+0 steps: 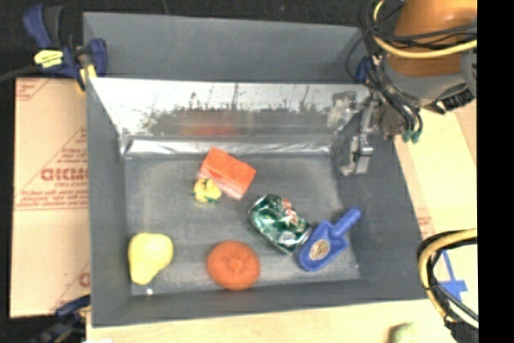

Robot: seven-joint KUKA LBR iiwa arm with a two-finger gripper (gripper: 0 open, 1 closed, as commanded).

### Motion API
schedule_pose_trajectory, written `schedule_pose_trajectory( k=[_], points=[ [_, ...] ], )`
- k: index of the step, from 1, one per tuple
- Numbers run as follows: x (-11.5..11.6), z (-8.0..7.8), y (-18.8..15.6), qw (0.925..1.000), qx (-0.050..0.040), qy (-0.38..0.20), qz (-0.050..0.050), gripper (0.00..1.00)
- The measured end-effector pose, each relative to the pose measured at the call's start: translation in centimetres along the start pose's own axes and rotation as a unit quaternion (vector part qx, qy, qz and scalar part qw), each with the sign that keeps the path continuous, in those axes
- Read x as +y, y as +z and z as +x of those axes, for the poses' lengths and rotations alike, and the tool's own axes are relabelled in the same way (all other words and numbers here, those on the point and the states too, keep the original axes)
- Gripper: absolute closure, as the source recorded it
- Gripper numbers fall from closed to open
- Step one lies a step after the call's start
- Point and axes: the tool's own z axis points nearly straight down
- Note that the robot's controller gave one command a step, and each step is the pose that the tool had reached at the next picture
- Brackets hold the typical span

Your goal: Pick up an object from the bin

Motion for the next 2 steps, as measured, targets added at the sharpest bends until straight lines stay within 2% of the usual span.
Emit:
schedule_pose_trajectory(
  k=[1, 2],
  points=[
    [0.0, -0.1, -0.5, 1.0, -0.0042, -0.001, 0.001, 0.0],
    [0.3, 0.5, -4.9, 1.0, -0.0024, -0.01, 0.001, 0.0]
  ],
)
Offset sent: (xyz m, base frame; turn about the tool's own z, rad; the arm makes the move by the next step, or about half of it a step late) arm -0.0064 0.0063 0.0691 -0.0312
